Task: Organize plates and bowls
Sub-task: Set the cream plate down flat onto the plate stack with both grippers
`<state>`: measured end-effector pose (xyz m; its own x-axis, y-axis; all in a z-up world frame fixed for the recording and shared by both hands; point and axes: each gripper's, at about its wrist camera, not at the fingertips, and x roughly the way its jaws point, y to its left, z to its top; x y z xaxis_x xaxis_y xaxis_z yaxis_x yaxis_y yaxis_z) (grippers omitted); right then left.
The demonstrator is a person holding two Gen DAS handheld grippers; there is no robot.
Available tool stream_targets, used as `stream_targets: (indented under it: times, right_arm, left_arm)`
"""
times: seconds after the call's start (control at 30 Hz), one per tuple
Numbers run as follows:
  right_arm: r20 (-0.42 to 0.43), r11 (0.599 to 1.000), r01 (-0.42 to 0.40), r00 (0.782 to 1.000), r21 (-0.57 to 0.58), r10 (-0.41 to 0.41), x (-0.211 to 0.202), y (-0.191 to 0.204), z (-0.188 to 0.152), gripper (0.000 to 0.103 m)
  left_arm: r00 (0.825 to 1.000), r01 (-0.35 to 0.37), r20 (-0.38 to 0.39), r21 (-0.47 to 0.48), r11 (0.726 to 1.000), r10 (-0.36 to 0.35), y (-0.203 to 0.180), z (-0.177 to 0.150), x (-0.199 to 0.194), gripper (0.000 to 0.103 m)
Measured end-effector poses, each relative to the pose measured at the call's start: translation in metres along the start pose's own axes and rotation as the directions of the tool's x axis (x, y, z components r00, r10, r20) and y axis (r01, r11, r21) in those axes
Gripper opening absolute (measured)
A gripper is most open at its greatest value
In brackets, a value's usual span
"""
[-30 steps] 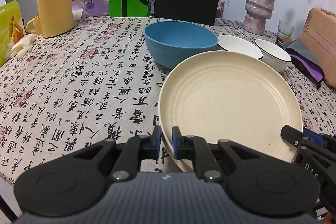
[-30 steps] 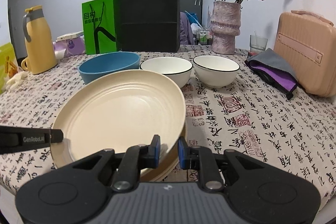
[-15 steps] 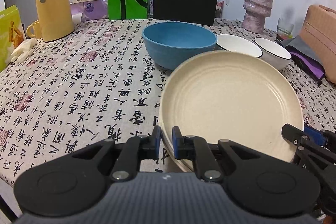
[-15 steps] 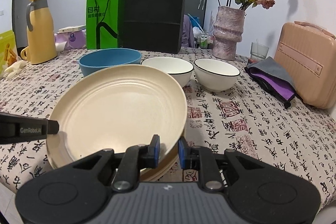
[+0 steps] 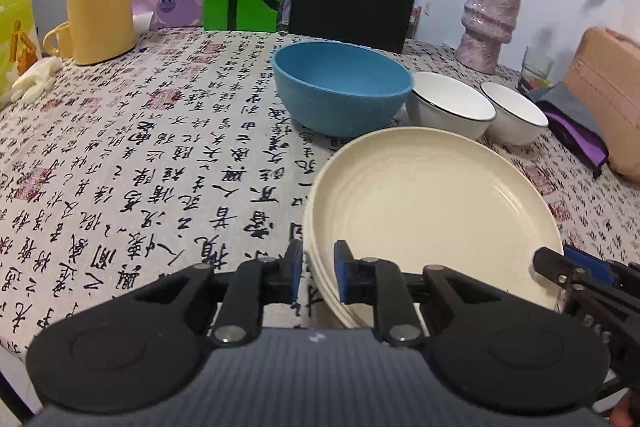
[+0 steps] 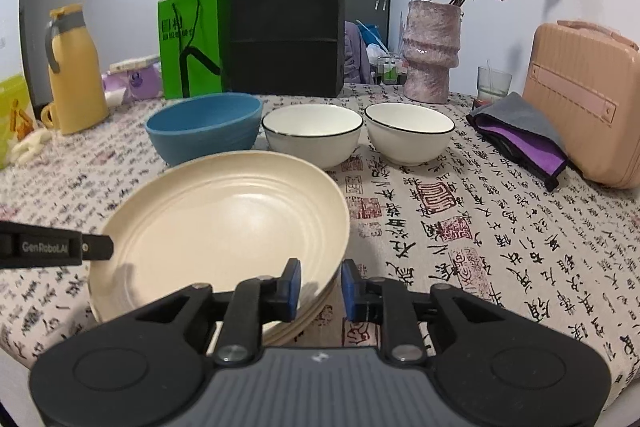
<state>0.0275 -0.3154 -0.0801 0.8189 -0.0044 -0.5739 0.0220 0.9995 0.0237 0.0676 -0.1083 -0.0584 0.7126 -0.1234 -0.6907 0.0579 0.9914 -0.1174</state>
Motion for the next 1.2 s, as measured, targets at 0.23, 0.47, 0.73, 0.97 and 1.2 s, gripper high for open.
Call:
stream_targets:
  times: [0.23,0.47,0.73,0.97,1.2]
  right_arm:
    - [0.006,0.994,-0.043,0.999,0.104,0.043,0.007,-0.024,0.013,0.031]
    - [-0.008,0.984,-0.088,0.996,0.155,0.09,0.03,-0.033,0.022,0.01]
    - [-0.04,0.971,-0.106,0.992,0.216,0.118,0.04,-0.041,0.024,0.007]
    - [-0.069,0.955,-0.123,0.987,0.27,0.146,0.041,-0.047,0.027,0.007]
    - [-0.071,0.959,-0.116,0.988,0.257,0.138,0.041,-0.045,0.028,0.007]
  left_arm:
    - [1.0,0.005,0.014,-0.044,0.999,-0.004,0.013,0.012,0.005,0.025]
    - [0.999,0.046,-0.011,-0.053,0.998,-0.046,0.01,0.018,0.023,0.018]
    - [0.996,0.069,-0.05,-0.1,0.993,-0.075,0.015,0.024,0.029,0.016]
    - [0.994,0.07,-0.079,-0.129,0.989,-0.08,0.017,0.029,0.029,0.016]
    - [0.991,0.077,-0.093,-0.154,0.985,-0.092,0.02,0.03,0.028,0.016]
